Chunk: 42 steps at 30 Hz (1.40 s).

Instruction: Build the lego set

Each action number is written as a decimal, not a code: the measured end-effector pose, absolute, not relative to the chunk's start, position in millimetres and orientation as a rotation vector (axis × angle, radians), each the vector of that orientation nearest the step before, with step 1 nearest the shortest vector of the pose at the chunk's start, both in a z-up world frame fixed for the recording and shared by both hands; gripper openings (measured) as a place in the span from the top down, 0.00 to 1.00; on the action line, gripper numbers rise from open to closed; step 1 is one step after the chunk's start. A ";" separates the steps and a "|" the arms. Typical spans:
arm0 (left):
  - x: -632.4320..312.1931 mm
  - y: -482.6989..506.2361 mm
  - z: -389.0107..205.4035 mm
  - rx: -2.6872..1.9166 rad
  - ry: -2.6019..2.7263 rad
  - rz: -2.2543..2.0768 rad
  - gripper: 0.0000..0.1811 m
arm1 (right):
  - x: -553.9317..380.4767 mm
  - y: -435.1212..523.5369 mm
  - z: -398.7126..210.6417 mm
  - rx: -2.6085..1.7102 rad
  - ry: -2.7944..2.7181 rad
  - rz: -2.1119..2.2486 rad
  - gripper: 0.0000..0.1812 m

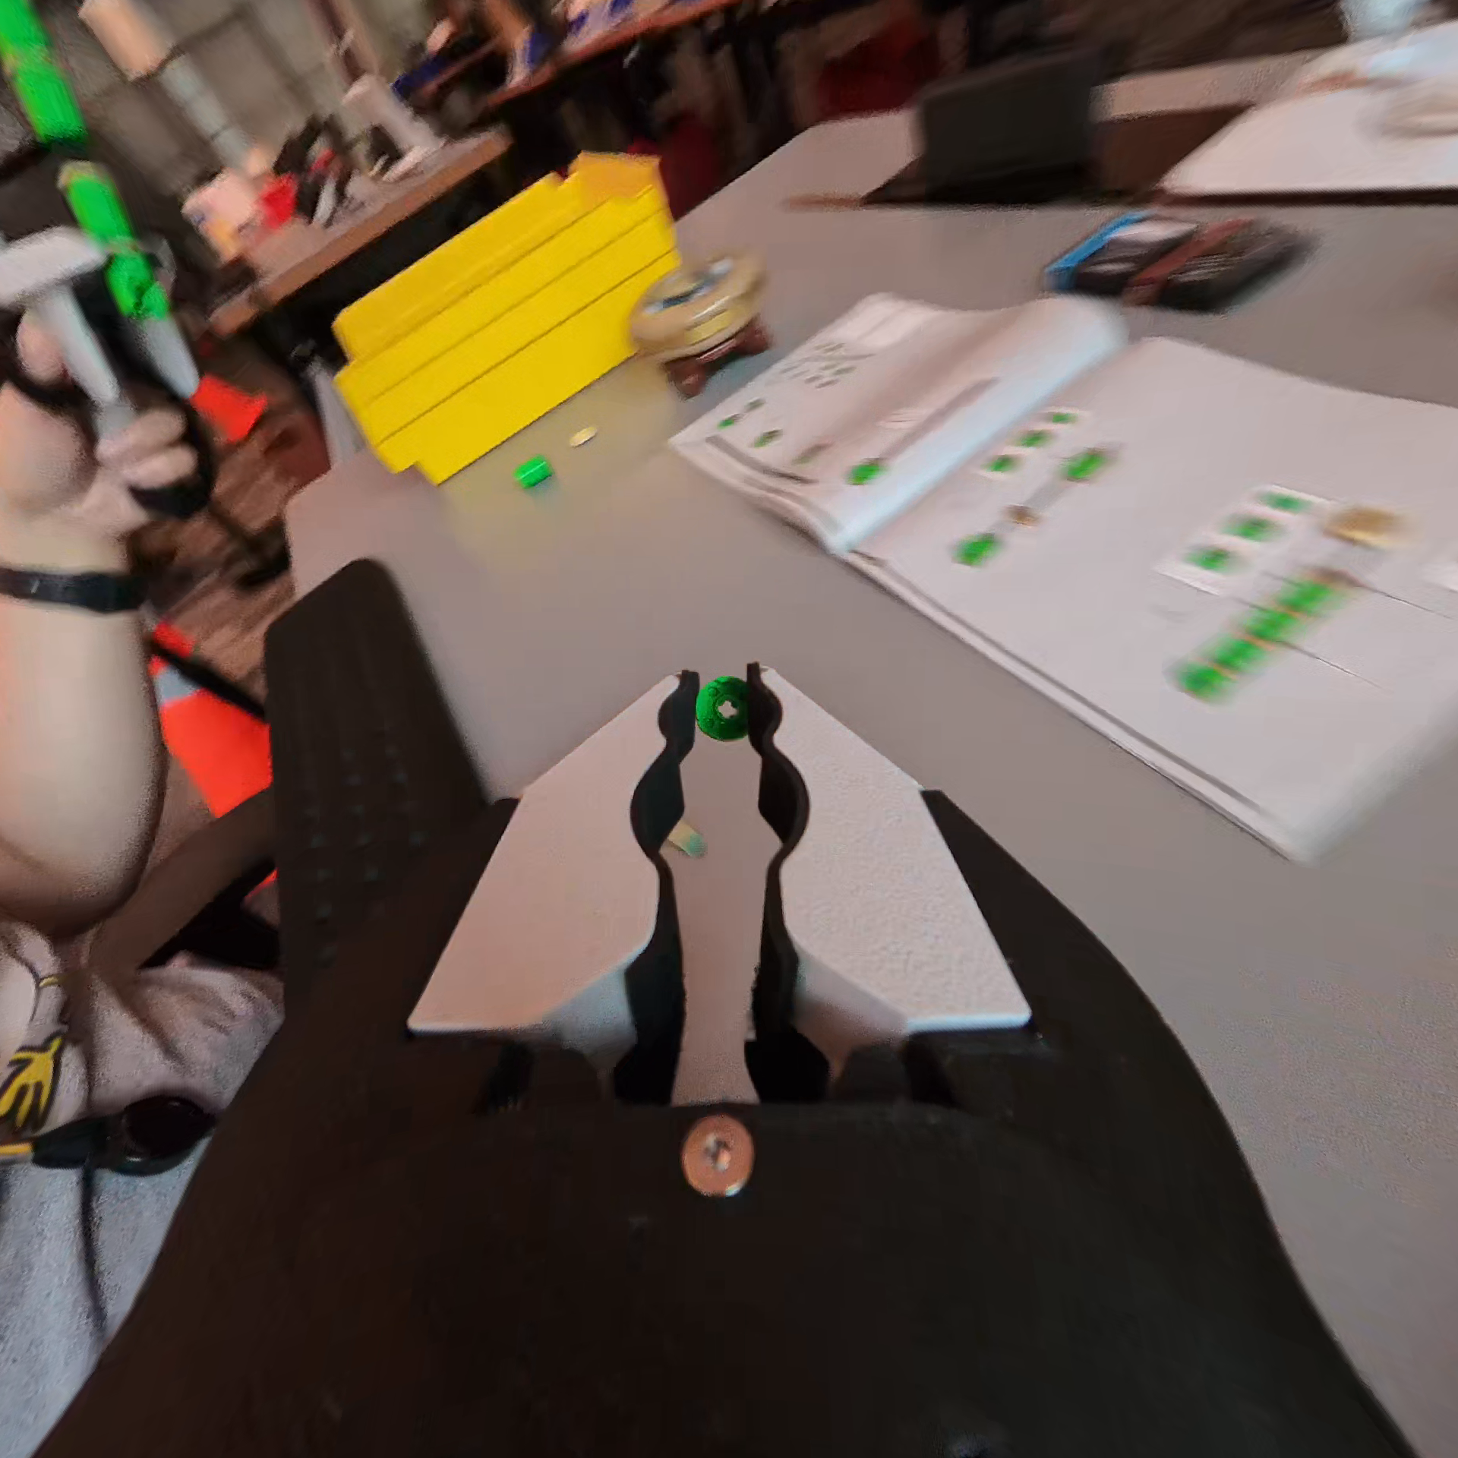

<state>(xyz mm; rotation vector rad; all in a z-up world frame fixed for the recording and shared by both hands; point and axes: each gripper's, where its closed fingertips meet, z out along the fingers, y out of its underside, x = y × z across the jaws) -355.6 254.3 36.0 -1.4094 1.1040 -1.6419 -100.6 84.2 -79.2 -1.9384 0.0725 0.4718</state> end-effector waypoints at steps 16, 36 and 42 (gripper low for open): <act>-364.0 247.7 27.7 -1.420 1.114 -1.681 0.92 | -216.7 236.3 -157.9 -2.280 -0.507 0.428 0.94; -366.6 247.2 33.5 -1.377 1.117 -1.688 0.92 | -98.0 212.6 -140.3 -2.226 -0.218 -0.073 0.66; -366.6 243.1 35.4 -1.370 1.143 -1.675 0.92 | -96.4 238.6 -150.0 -2.264 -0.178 -0.228 0.74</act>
